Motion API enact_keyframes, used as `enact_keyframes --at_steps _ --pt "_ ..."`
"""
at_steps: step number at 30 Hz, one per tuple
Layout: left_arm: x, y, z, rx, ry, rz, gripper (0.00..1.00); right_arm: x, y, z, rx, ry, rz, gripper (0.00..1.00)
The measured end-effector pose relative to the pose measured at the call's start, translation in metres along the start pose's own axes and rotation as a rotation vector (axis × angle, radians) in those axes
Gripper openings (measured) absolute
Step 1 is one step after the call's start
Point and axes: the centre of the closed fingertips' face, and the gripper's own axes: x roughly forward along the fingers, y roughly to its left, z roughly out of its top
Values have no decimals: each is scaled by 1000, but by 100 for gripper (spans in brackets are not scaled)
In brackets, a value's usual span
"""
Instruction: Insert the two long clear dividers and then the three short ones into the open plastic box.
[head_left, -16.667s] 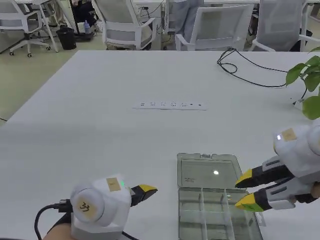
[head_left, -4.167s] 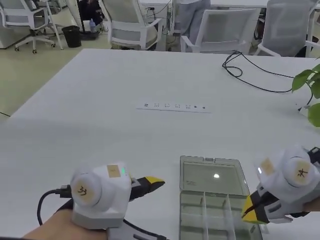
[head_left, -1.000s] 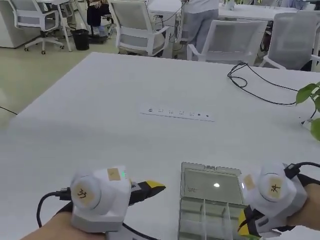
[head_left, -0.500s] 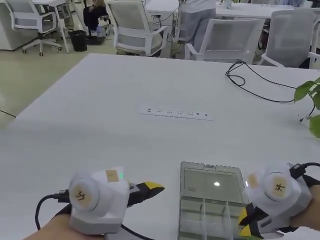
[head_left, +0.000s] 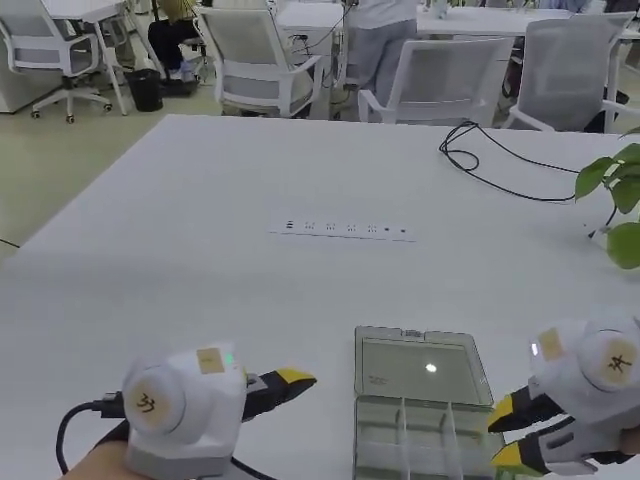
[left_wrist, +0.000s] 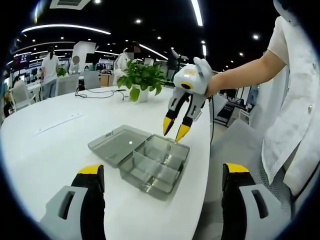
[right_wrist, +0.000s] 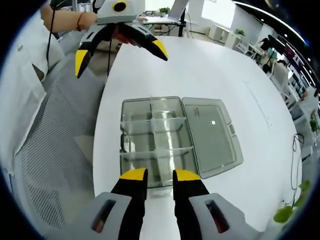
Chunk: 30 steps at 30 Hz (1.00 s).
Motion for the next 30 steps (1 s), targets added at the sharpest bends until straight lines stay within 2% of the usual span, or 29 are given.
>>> enact_keyframes --at_steps 15,18,24,30 --pt "-8 6 0 10 7 45 100 -60 -3 -7 241 -275 -229 36" --pt "-9 7 0 17 11 55 100 -73 -2 -9 267 -327 -272 39" --pt "-11 9 -2 15 12 74 100 -88 7 -19 347 -433 -310 52" --pt "-14 8 -6 11 22 80 100 -98 19 -28 405 -494 -342 65"
